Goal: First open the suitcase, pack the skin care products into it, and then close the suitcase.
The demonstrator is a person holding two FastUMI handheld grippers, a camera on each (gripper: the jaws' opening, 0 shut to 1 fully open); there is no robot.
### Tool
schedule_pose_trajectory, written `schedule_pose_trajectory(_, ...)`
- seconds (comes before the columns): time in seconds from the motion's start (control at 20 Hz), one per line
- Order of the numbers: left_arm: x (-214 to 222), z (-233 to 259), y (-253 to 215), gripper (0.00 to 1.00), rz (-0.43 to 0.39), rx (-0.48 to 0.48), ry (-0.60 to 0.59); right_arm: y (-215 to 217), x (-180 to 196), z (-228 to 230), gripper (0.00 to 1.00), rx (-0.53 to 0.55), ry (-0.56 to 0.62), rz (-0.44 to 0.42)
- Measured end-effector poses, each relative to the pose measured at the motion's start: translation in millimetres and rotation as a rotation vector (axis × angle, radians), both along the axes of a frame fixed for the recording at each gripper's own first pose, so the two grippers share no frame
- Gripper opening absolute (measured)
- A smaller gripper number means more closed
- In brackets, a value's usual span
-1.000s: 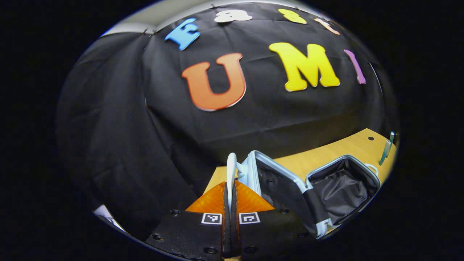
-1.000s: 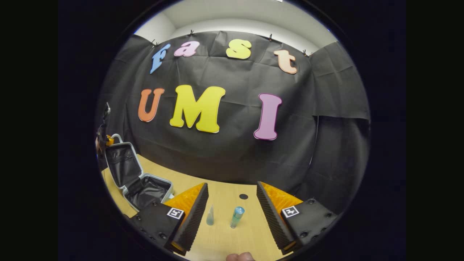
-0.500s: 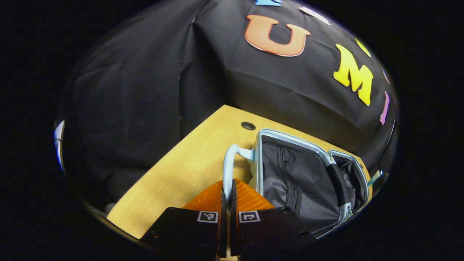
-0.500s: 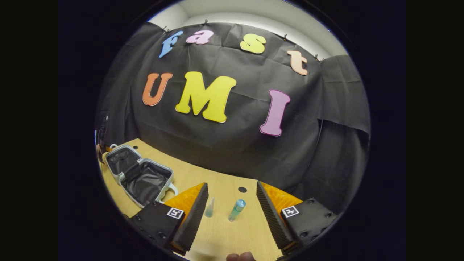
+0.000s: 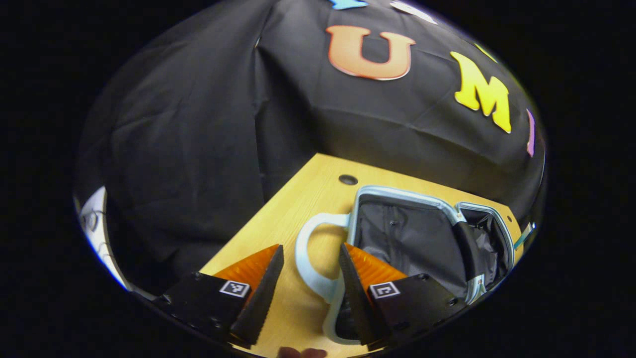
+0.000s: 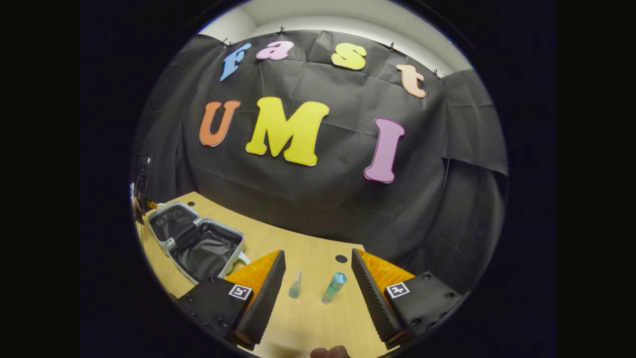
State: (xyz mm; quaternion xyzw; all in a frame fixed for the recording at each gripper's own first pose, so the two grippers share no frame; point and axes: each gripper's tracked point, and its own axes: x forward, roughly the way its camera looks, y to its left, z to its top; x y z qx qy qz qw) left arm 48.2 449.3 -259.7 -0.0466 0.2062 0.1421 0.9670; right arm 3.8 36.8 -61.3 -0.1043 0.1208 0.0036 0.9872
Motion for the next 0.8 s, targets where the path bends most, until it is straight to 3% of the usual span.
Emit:
schedule_pose_trajectory(0.05, 0.6, 23.6, -20.0, 0.78, -0.02, 0.051, -0.04, -3.5, 1.4, 0.1, 0.79, 0.014, -0.005, -0.003)
schedule_pose_trajectory(0.1, -1.4, 47.7, -42.2, 0.97, -0.035, 0.097, -0.074, -8.6, 1.7, -1.0, 0.79, 0.03, -0.01, -0.008)
schedule_pose_trajectory(0.15, -3.4, 68.3, -65.8, 0.88, -0.05, 0.126, -0.097, -14.3, 2.4, -1.5, 0.79, 0.043, -0.015, -0.012)
schedule_pose_trajectory(0.3, -8.2, 120.8, -154.7, 0.99, -0.088, 0.144, -0.189, -32.8, 4.1, -5.1, 0.79, 0.077, -0.019, -0.022)
schedule_pose_trajectory(0.4, -14.3, 147.1, -226.0, 0.99, -0.117, 0.139, -0.251, -45.2, 2.1, -8.6, 0.79, 0.093, -0.019, -0.017)
schedule_pose_trajectory(0.55, -22.6, 151.6, -324.1, 0.99, -0.155, 0.065, -0.264, -68.7, -0.5, -8.3, 0.78, 0.105, -0.033, -0.009)
schedule_pose_trajectory(0.8, -38.7, 142.0, -446.6, 0.99, -0.213, 0.123, -0.287, -113.4, -2.6, -22.0, 0.8, 0.138, -0.02, -0.01)
